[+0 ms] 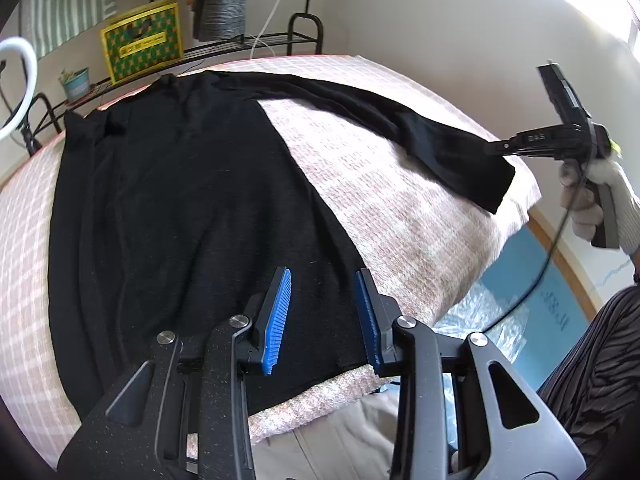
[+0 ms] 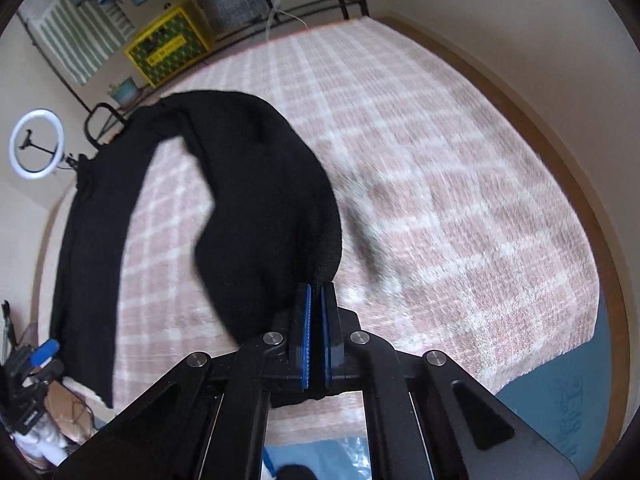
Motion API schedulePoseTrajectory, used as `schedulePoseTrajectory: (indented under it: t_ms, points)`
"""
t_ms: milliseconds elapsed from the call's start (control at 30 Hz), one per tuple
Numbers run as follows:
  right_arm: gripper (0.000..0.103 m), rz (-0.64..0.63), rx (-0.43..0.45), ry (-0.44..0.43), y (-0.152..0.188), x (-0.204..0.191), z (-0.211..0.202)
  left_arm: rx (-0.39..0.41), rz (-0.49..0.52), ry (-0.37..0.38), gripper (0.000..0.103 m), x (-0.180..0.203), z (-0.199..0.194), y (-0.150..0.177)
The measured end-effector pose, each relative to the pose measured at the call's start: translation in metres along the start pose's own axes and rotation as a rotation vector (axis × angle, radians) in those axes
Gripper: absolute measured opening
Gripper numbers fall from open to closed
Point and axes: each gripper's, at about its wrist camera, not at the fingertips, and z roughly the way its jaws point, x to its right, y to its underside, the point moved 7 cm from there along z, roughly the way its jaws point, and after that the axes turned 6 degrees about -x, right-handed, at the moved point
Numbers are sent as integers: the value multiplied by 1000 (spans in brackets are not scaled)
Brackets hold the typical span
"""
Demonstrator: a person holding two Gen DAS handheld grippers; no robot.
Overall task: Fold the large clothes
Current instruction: 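Grasp the sweater sleeve with the right tool and lift it across the body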
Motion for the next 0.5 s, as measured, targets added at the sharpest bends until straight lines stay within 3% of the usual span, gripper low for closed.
schedulePoseTrajectory:
  t_ms: [300,500]
  points:
    - [3,-218,104,-141,-1,-131,-46,64,-147,0,33,-45,-32,-1]
    - [3,-394,92,-235,22,-224,-44,95,-218,-10,33,-75,-52,3]
